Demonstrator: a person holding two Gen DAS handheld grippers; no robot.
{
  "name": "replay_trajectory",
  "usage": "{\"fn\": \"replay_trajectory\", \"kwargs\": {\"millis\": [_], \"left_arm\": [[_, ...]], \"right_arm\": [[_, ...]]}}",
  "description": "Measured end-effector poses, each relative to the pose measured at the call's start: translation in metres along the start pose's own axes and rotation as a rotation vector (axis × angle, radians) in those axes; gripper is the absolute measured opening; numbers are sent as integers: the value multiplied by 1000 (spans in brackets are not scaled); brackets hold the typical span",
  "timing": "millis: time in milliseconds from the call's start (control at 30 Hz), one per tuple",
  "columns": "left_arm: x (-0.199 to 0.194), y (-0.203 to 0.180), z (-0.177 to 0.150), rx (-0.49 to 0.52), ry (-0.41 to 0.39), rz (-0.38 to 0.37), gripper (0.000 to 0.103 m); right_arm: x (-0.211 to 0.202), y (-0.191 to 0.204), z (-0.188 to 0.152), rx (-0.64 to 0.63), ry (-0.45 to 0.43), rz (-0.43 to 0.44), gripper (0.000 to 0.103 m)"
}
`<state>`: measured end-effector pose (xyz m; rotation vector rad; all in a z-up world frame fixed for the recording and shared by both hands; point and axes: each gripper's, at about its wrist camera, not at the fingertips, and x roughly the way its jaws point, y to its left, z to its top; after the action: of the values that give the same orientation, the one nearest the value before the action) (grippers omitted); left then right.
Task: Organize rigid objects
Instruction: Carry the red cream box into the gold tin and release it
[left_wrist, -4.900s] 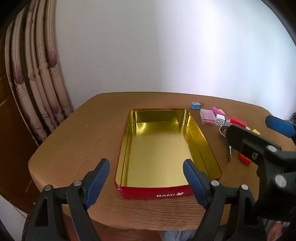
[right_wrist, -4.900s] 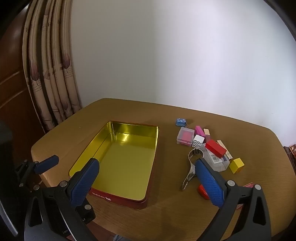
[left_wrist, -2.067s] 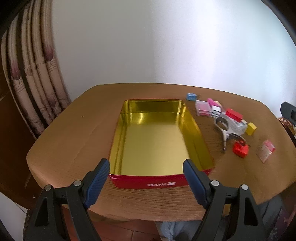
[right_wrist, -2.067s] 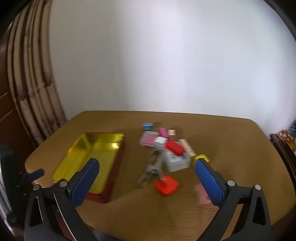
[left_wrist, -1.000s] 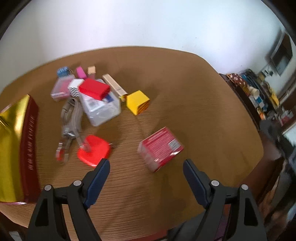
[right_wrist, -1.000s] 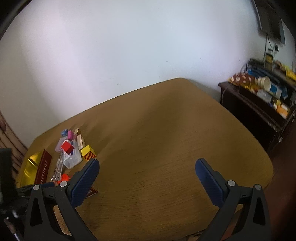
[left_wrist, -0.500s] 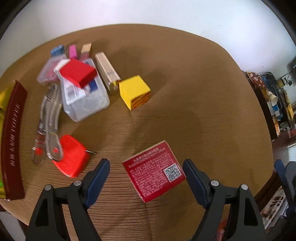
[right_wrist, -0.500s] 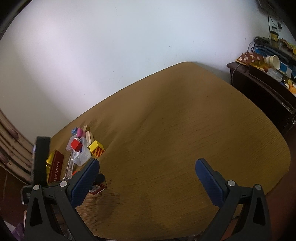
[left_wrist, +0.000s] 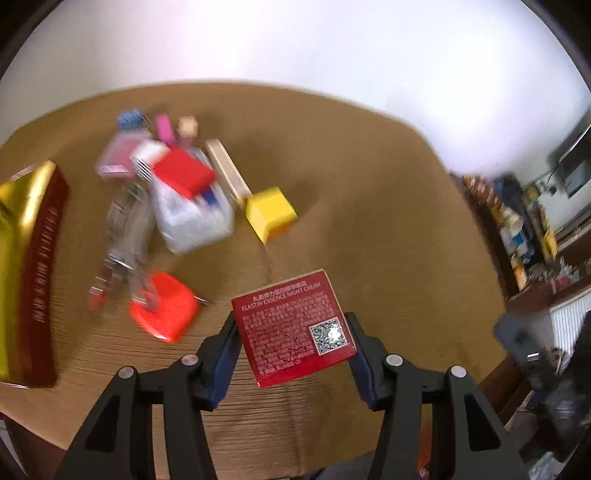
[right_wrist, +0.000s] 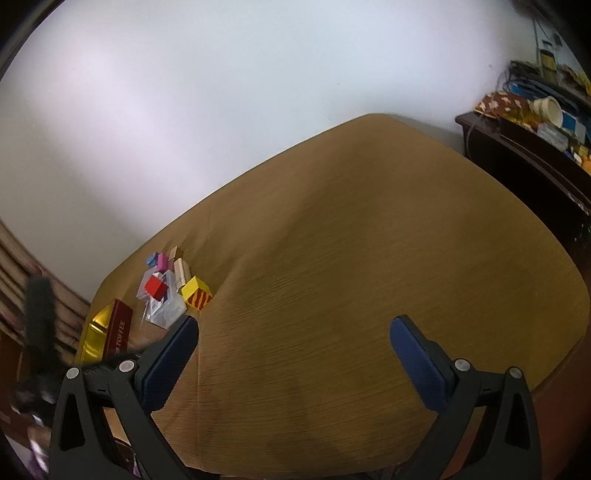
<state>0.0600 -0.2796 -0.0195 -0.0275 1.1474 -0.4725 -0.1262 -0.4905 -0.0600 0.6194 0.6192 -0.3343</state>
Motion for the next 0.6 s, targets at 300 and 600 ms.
{"fn": "replay_trajectory", "kwargs": {"millis": [300, 600], "left_arm": [[-93, 133, 38, -116, -164, 218, 55], [-63, 267, 65, -193, -142, 423, 55]], "right_arm": [[3, 17, -8, -58, 18, -11, 103], [29, 52, -21, -197, 134, 14, 103]]}}
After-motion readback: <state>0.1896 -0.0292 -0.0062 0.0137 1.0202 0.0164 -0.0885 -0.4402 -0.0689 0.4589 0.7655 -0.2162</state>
